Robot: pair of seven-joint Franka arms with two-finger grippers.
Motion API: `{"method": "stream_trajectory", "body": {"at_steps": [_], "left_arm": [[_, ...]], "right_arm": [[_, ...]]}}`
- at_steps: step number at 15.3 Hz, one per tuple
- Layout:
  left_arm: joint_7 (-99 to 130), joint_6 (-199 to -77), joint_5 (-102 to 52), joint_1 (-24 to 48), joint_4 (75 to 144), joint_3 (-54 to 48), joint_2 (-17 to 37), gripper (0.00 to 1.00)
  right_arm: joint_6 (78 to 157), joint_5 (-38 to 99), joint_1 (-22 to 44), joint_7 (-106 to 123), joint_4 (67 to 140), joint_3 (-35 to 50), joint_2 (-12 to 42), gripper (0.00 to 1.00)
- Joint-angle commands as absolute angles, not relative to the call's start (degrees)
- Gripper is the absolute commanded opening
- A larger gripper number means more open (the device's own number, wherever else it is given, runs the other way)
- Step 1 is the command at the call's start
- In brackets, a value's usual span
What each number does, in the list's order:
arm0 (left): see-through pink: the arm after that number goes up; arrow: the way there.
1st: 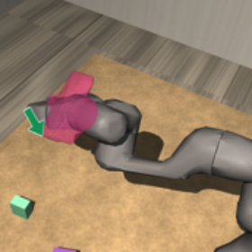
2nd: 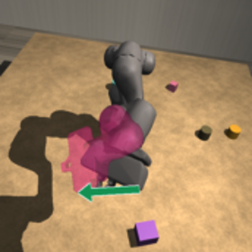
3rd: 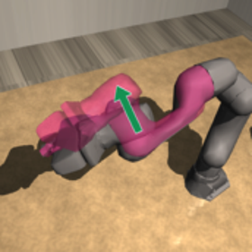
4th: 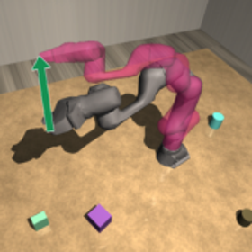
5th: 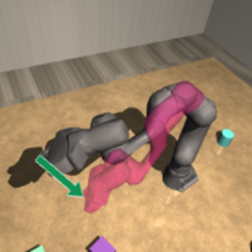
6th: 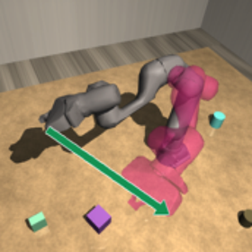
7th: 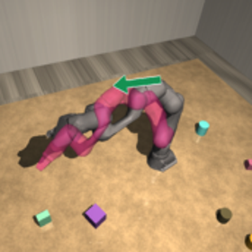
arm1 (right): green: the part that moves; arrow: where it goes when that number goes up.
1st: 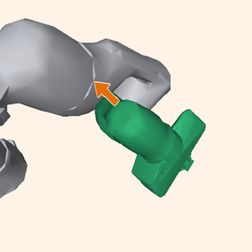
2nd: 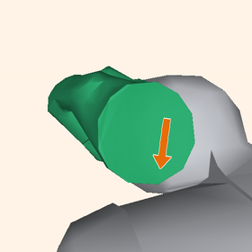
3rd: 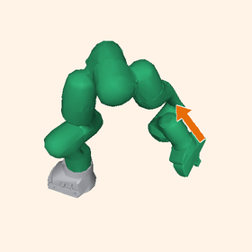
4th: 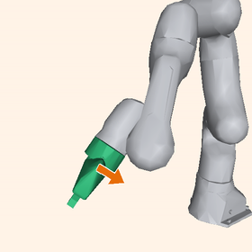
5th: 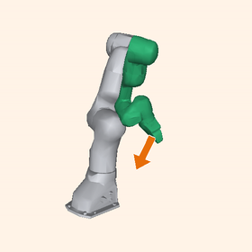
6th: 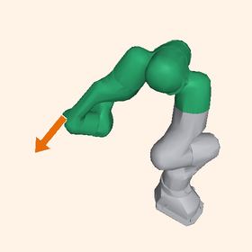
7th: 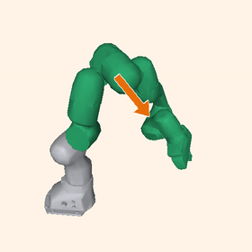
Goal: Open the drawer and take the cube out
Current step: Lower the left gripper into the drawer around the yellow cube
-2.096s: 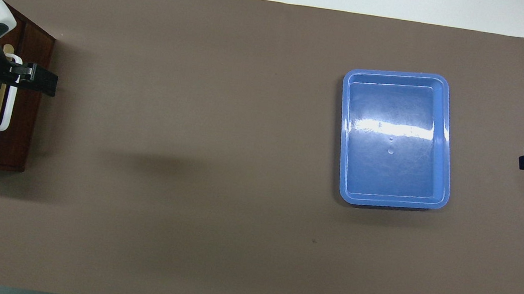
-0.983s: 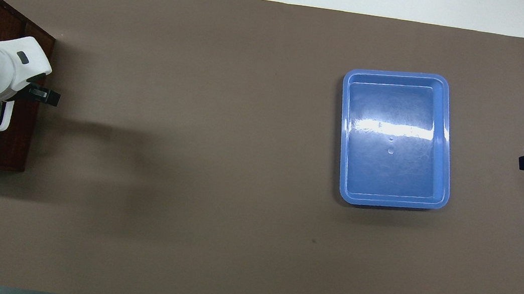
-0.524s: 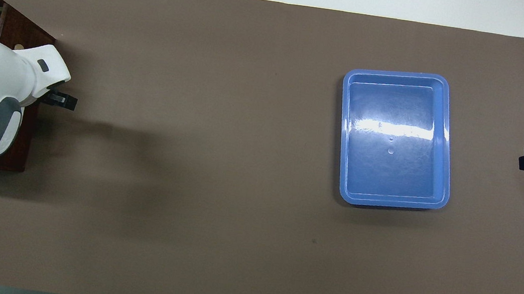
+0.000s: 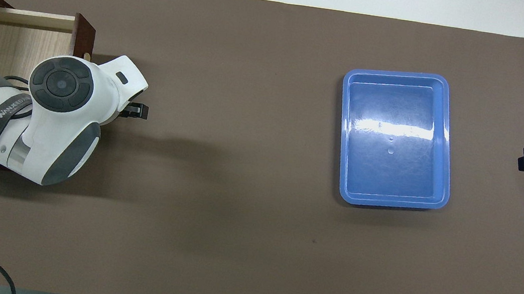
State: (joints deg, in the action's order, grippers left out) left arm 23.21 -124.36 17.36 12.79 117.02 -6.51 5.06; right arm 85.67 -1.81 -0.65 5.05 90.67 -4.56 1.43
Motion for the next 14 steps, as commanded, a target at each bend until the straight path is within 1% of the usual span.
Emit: {"method": "stream_trajectory", "body": {"at_steps": [1, 3, 4, 6, 7, 8, 11, 14], "left_arm": [[24.7, -122.0, 15.4, 14.9, 116.5, -6.1, 4.8, 1.0], [24.8, -120.3, 15.3, 14.4, 114.7, -6.0, 4.9, 1.0], [25.1, -116.9, 14.5, 14.1, 111.7, -6.0, 5.1, 1.0], [26.6, -106.1, 8.5, 12.6, 101.0, -5.5, 7.3, 1.0], [29.0, -102.4, 6.9, 10.0, 97.1, -5.4, 7.8, 1.0], [31.8, -101.2, 5.9, 7.6, 95.6, -5.4, 7.8, 1.0], [41.0, -101.2, 3.3, 1.1, 95.9, -5.5, 6.8, 1.0], [57.7, -105.9, 3.4, -2.3, 100.4, -5.4, 5.3, 1.0]], "right_arm": [[85.5, -2.2, -1.3, 6.1, 92.0, -4.2, 0.2, 1.0], [85.4, -2.2, -1.3, 6.0, 92.0, -4.2, 0.2, 1.0], [85.5, -2.2, -1.3, 6.0, 92.0, -4.2, 0.2, 1.0], [85.6, -2.2, -1.0, 5.9, 91.9, -4.2, 0.2, 1.0], [85.5, -2.2, -0.9, 5.9, 91.9, -4.2, 0.2, 1.0], [85.5, -2.2, -0.9, 5.9, 91.9, -4.2, 0.3, 1.0], [85.6, -2.2, -0.9, 5.9, 91.9, -4.2, 0.3, 1.0], [85.6, -2.1, -0.9, 6.0, 91.9, -4.2, 0.3, 1.0]]}}
